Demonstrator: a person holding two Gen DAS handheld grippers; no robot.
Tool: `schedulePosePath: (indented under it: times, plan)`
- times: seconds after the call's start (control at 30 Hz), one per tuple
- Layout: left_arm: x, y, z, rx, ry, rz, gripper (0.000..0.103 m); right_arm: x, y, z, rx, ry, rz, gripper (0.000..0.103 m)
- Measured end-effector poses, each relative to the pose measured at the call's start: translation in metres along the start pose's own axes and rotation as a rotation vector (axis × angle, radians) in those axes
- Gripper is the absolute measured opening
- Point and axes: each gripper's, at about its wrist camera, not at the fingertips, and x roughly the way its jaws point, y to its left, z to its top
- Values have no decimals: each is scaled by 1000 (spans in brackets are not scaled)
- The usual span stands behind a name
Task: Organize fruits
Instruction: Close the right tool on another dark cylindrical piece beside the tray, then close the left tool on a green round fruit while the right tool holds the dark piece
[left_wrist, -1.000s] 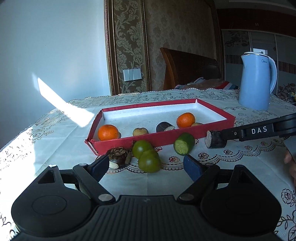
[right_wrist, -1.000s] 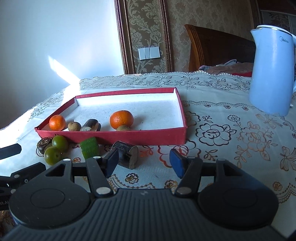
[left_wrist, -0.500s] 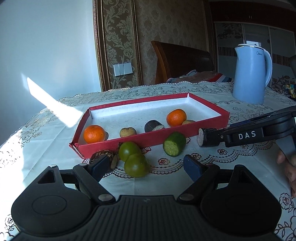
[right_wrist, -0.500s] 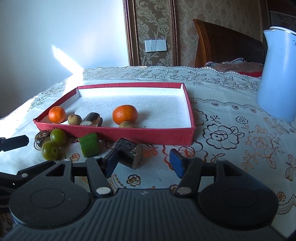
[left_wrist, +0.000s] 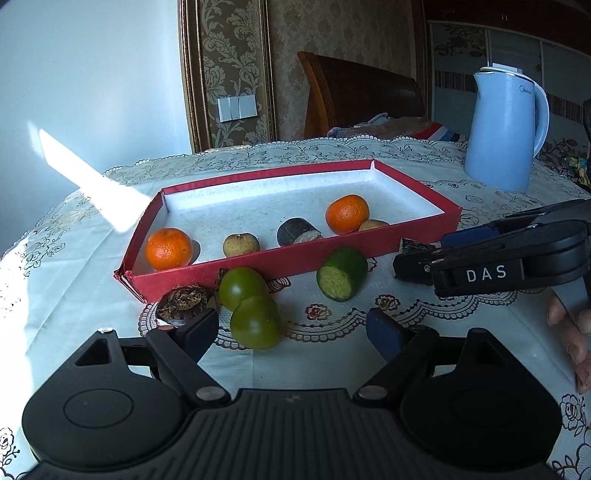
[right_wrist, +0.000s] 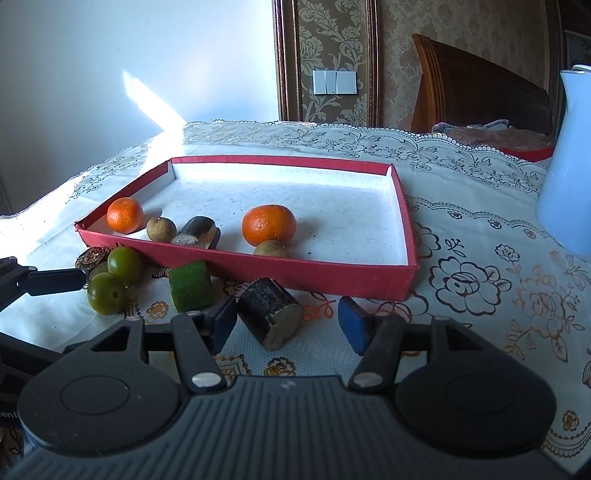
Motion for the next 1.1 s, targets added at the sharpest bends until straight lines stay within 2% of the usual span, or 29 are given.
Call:
schedulePosePath:
  times: [0.07,0.2,0.27,0.33,0.5,0.57,1.1]
  plan:
    - [2,1,1,-10,1,0,87,1,0,0,1,1,4,58]
    - [9,1,3,-33,29,13,80,3,0,0,-6,9,16,58]
    - [11,1,4,-40,42,20,73,5,2,1,-19,15,22,49]
    - [13,1,5,-49,49,30,73,7,3,1,-27,21,23,45]
    - [16,1,5,-63,62,50,71,9,5,1,-33,30,25,45]
    - [17,0,5,-64,65,56,71,10,6,0,-37,39,22,32]
    - [25,-16,13,-89,87,166,71,12,10,0,-54,43,-3,31]
